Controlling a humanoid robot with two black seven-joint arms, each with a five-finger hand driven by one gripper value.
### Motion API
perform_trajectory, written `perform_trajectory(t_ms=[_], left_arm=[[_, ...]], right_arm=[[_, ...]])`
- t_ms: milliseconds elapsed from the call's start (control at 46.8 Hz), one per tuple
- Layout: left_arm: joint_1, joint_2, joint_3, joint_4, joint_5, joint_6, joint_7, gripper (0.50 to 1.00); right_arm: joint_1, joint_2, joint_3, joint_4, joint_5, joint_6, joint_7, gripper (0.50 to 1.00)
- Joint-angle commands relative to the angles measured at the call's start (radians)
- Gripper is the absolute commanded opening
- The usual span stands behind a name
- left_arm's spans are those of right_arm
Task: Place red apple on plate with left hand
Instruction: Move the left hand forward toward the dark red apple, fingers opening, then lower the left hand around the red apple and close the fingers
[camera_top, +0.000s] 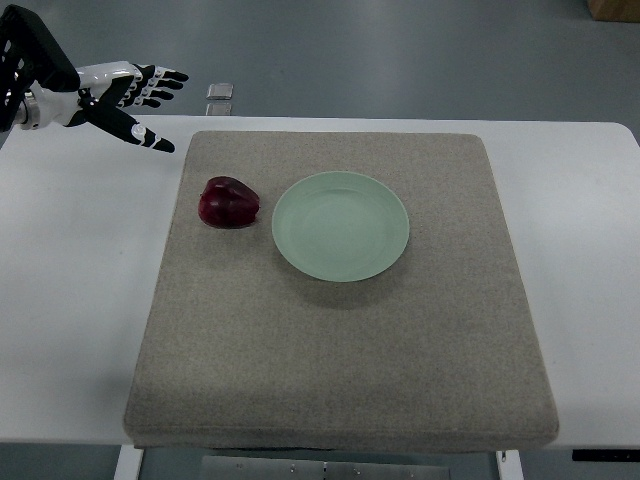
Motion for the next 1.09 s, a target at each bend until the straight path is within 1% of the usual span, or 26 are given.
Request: perform_trajectory(t_ms=[0,171,256,406,577,620,1068], left_arm=[[0.010,0.041,0.003,-0.062,0.076,0.000,-0.034,0.996],[0.045,0.043,0.003,-0.135,0.312,0.002,-0.127,0.996],[0.058,0.035,0.004,-0.164,0.381,0.011,-0.155,0.994],[0.078,-0.011,0.004,-0.155,0.431,0.026,-0.156,0.992],[0.102,-0.074,0.004,-0.140,0.530,0.095,-0.158,0.990],[0.104,-0.086,0.004,-0.132,0.543,0.103,-0.158,0.990],[0.104,-0.135,0.032,-0.108,0.556,0.108,-0.156,0.986]], right_arm=[[0.000,0.000,0.000,0.000,0.000,0.000,0.001,0.930],[0.000,0.000,0.000,0.000,0.000,0.000,-0.001,0.930],[0.000,0.000,0.000,0.000,0.000,0.000,0.001,0.928],[0.000,0.000,0.000,0.000,0.000,0.000,-0.001,0.930],[0.000,0.000,0.000,0.000,0.000,0.000,-0.001,0.928],[0.000,0.000,0.000,0.000,0.000,0.000,0.001,0.930],[0.000,0.000,0.000,0.000,0.000,0.000,0.001,0.930]])
